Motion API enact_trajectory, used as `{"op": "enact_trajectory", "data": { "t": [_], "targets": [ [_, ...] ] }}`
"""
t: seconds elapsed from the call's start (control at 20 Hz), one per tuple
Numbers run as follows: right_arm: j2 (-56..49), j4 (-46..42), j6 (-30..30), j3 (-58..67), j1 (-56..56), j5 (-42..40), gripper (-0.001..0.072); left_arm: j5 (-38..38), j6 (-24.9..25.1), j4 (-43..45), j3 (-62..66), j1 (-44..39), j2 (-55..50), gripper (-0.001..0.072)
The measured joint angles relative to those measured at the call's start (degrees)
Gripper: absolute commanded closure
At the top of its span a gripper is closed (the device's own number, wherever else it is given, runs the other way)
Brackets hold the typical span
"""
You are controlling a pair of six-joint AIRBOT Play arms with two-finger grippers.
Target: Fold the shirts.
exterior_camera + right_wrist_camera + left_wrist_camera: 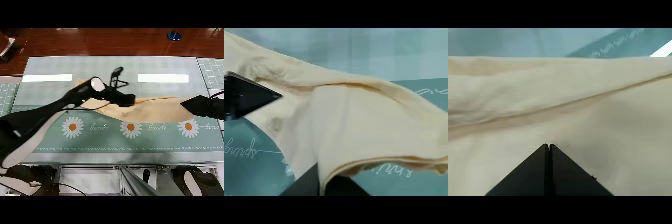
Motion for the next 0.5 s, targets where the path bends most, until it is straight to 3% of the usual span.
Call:
{"op": "enact_trajectory", "data": {
  "t": [0.3, 0.5],
  "targets": [
    [1.9, 2.5, 0.3, -0.2, 0.0, 0.5, 0.0686, -8.0, -2.1, -1.4, 9.1, -8.8, -9.0, 0.0687],
    [2.1, 3.1, 0.2, -0.2, 0.0, 0.6, 0.0686, -13.9, -0.8, -2.2, 13.5, -5.1, -9.4, 0.0687]
  ]
}}
